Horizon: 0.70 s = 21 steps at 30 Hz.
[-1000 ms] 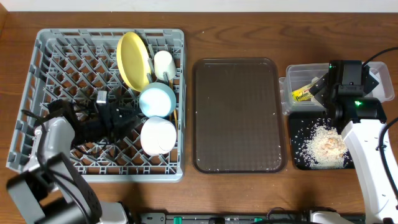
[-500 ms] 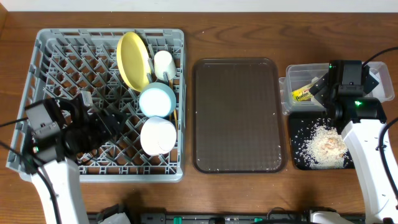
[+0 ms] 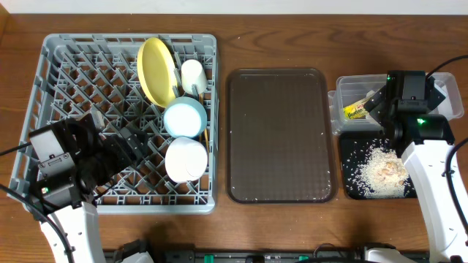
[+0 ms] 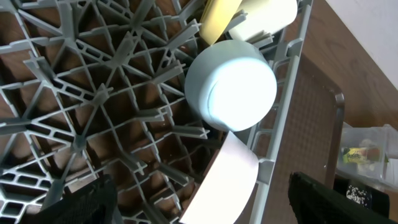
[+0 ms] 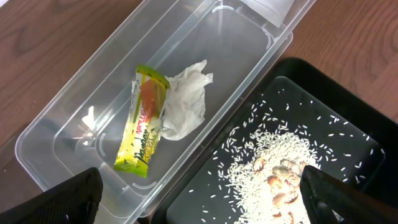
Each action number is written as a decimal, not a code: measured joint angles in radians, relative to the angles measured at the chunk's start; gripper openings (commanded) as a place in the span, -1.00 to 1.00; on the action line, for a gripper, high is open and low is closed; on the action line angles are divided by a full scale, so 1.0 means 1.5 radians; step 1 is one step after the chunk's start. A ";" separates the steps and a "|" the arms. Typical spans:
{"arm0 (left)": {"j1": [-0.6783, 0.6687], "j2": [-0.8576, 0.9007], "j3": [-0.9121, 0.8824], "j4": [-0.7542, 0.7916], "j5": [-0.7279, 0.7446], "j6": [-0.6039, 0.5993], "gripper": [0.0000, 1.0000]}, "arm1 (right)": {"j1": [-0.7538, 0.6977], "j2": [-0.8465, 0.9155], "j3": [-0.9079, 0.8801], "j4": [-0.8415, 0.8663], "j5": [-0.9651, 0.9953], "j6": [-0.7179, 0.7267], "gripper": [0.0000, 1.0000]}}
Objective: Sort waste into correct bins and load items into the dishwasher rack
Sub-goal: 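Set the white bowl upright in the rack and open the left gripper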
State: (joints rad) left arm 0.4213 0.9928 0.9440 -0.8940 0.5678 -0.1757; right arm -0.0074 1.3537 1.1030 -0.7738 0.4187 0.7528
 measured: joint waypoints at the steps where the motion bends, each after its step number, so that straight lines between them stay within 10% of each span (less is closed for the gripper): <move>1: 0.000 0.000 0.000 0.000 0.000 0.000 0.83 | 0.000 0.000 0.000 0.000 0.000 0.000 0.99; 21: 0.000 0.002 0.000 0.000 0.000 -0.003 0.85 | 0.000 -0.008 0.000 0.000 0.000 0.000 0.99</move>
State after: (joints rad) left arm 0.4213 0.9951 0.9440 -0.8940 0.5674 -0.1802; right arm -0.0074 1.3418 1.1030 -0.7742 0.4187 0.7528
